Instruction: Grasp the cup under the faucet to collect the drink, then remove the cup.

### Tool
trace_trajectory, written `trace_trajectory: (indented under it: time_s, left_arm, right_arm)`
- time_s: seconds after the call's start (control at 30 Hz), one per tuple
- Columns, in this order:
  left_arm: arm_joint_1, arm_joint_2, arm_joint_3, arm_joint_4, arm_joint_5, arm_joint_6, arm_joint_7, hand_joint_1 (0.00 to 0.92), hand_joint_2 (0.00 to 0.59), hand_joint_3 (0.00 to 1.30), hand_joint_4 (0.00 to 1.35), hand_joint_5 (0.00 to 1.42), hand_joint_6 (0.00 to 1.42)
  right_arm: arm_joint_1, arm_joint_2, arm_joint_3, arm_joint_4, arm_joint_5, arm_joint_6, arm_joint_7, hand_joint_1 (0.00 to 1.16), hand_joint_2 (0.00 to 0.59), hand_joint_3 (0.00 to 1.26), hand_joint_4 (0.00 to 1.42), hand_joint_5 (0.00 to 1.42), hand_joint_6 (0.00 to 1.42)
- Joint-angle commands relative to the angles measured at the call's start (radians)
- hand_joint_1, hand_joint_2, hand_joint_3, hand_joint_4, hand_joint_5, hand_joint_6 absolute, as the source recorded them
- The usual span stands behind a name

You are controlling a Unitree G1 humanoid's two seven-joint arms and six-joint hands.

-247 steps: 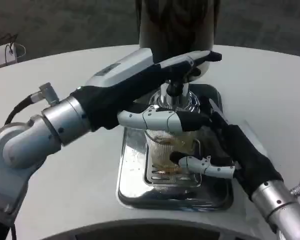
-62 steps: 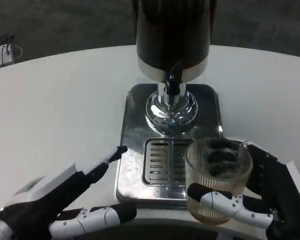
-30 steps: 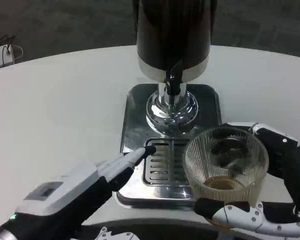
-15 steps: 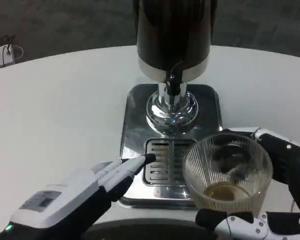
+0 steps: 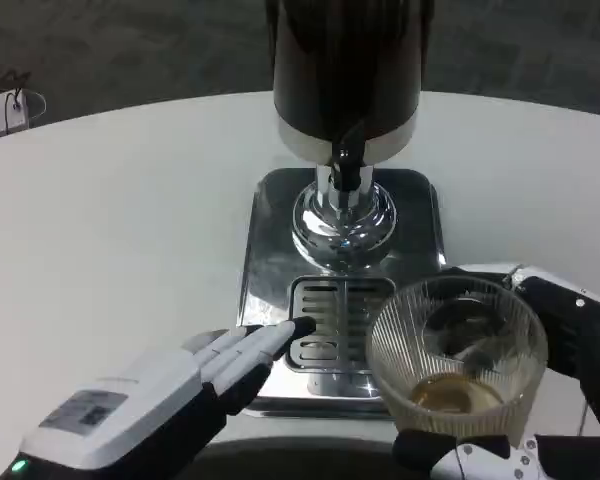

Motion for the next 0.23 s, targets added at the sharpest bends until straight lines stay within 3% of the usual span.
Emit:
trace_trajectory:
  time_s: [0.03,0.23]
  left_arm:
    - [0.006,0.005,0.002,-0.014,0.012,0.013,-0.018,0.000,0.063,0.00,0.00,0.00,0.00]
    - [0.002,0.005,-0.006,-0.016,0.021,0.025,-0.025,0.000,0.063,0.00,0.00,0.00,0.00]
  right_arm:
    - [0.003,0.001,-0.003,-0.042,0.005,-0.048,0.002,1.03,0.141,0.98,1.19,1.33,1.40]
    - [0.006,0.000,-0.005,-0.039,0.007,-0.050,0.004,1.02,0.138,0.98,1.19,1.33,1.40]
